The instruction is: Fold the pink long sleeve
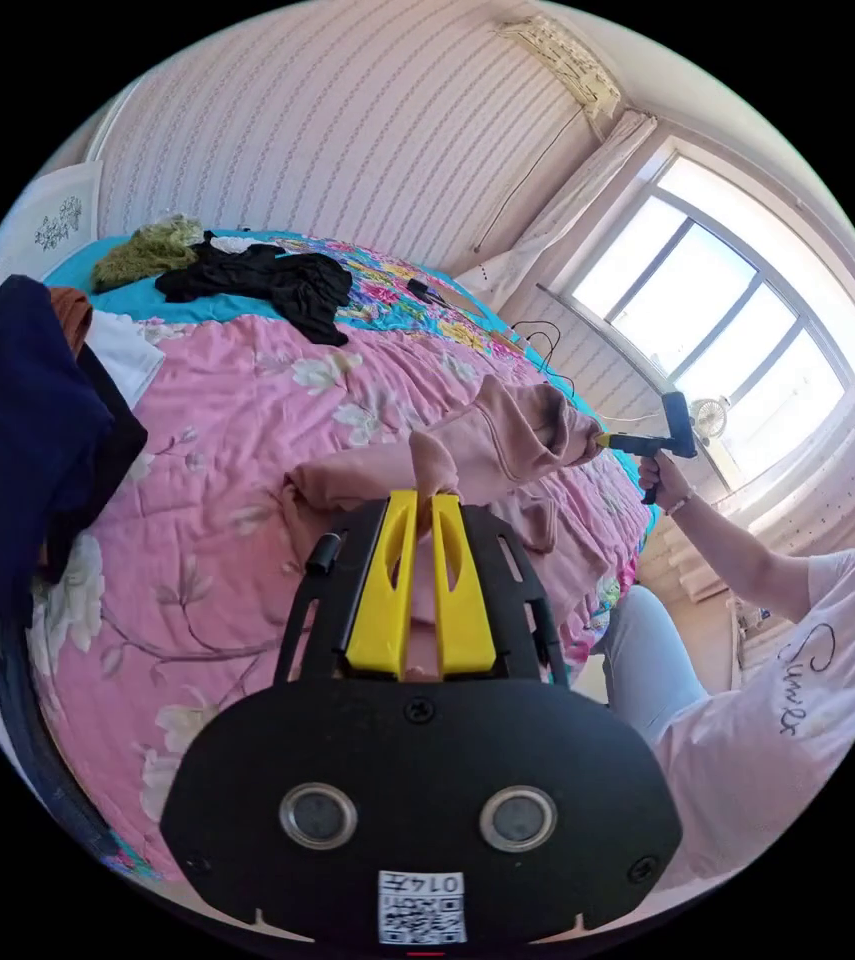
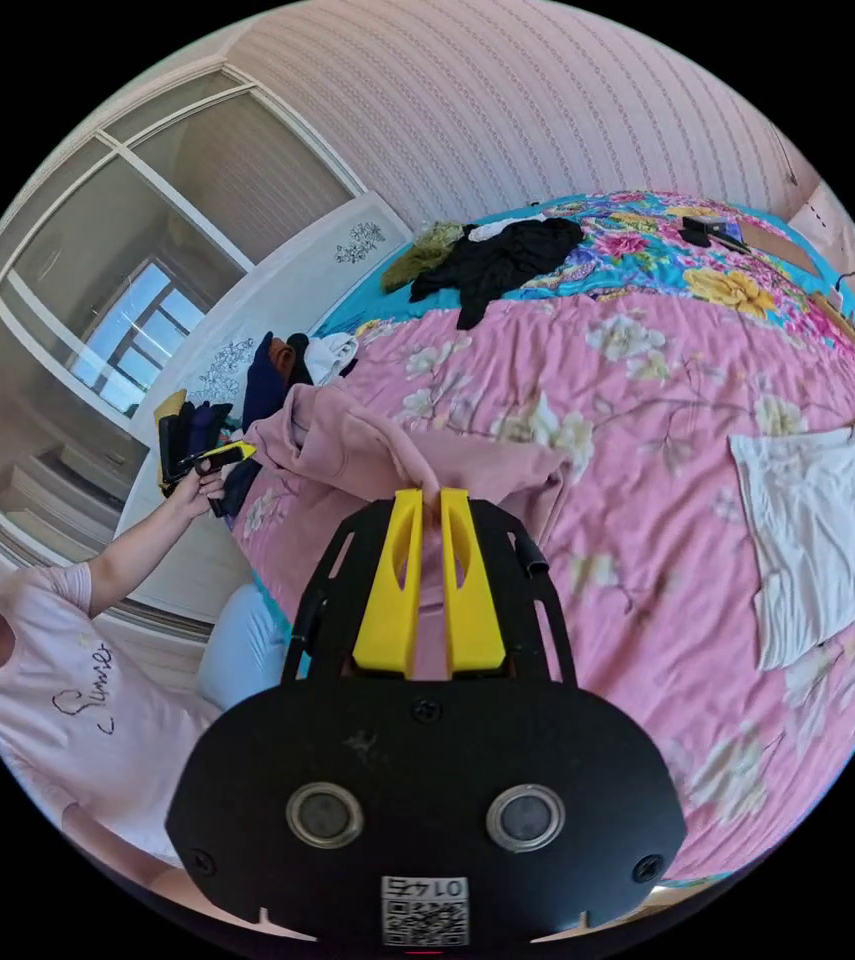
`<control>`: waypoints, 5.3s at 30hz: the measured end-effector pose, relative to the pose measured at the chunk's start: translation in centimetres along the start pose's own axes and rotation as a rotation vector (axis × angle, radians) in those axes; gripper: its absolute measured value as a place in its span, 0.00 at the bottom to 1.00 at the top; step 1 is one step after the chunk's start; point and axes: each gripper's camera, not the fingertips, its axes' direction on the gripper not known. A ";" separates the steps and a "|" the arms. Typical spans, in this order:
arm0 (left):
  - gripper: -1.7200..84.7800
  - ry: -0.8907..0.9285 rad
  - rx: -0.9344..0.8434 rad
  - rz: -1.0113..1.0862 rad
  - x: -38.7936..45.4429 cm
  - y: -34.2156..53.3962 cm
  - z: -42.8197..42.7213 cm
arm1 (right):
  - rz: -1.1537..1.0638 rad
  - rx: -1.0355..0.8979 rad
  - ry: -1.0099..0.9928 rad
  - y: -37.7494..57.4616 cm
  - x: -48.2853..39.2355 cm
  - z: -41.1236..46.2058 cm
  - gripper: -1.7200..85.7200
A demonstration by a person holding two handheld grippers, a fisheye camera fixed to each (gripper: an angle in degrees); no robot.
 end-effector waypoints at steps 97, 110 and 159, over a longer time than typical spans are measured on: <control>0.10 -0.319 -0.354 0.362 26.2 -10.4 36.7 | 0.233 0.306 -0.113 26.0 11.6 9.2 0.07; 0.05 -0.213 -0.032 0.265 18.2 -9.8 19.1 | -0.170 0.367 -0.245 21.9 2.9 11.3 0.05; 0.12 -0.506 0.185 -0.263 4.6 22.0 1.9 | -0.641 -0.512 0.185 -21.6 -17.9 68.7 0.22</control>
